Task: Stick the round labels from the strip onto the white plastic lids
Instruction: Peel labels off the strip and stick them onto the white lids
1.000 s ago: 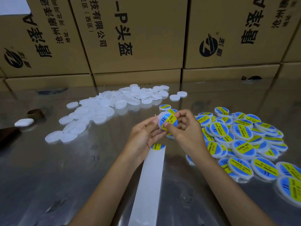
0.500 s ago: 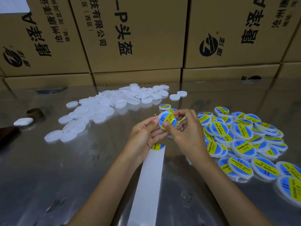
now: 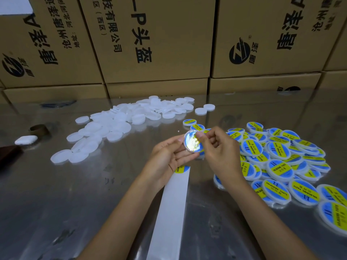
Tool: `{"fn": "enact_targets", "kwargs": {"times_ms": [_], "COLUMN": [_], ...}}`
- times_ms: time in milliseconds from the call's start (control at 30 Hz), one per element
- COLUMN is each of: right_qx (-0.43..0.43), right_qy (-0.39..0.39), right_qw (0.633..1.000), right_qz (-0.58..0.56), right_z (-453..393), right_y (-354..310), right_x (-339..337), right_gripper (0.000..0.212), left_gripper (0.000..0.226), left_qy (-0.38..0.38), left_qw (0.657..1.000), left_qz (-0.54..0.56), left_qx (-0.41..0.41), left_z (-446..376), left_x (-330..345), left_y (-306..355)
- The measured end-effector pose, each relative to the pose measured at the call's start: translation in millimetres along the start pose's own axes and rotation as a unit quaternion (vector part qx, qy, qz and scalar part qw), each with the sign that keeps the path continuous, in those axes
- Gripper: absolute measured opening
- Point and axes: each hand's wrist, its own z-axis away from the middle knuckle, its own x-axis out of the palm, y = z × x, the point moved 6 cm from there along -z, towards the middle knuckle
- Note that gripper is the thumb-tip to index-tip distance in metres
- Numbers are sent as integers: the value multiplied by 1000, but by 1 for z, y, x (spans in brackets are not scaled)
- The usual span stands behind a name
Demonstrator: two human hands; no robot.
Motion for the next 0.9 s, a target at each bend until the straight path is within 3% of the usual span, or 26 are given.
{"fn": "enact_targets", "kwargs": {"times_ms": [167,300,533,667,767,900], "right_qx": [-27,-35,-64,-47,-36,-60], "right_qy": [4,-24,19,-15,-58,-43], "right_qw": [999,991,994,997,994,994], "right_qz": [42,130,83,53,89,79], "right_z": [1,3,2,2,6,4], "right_y": [1,-4,-9,-6,-8,-11], "right_x": [-2,3,-5,0,9,6], "right_gripper": [37,54,44,36,45,34], "left_gripper": [28,27,29,28,24,23], "left_qy": [2,-13,-35,2,23,27], "left_qw": [1000,999,996,999,999,999], "left_qz": [-14,-32,-76,-40,-21,-22], "left_qx": [2,5,7,12,16,12], "left_z": [0,1,4,2,1,0], "left_x": [0,1,5,-1,-6,-9], "left_y": [-1,0,1,4,6,6]}}
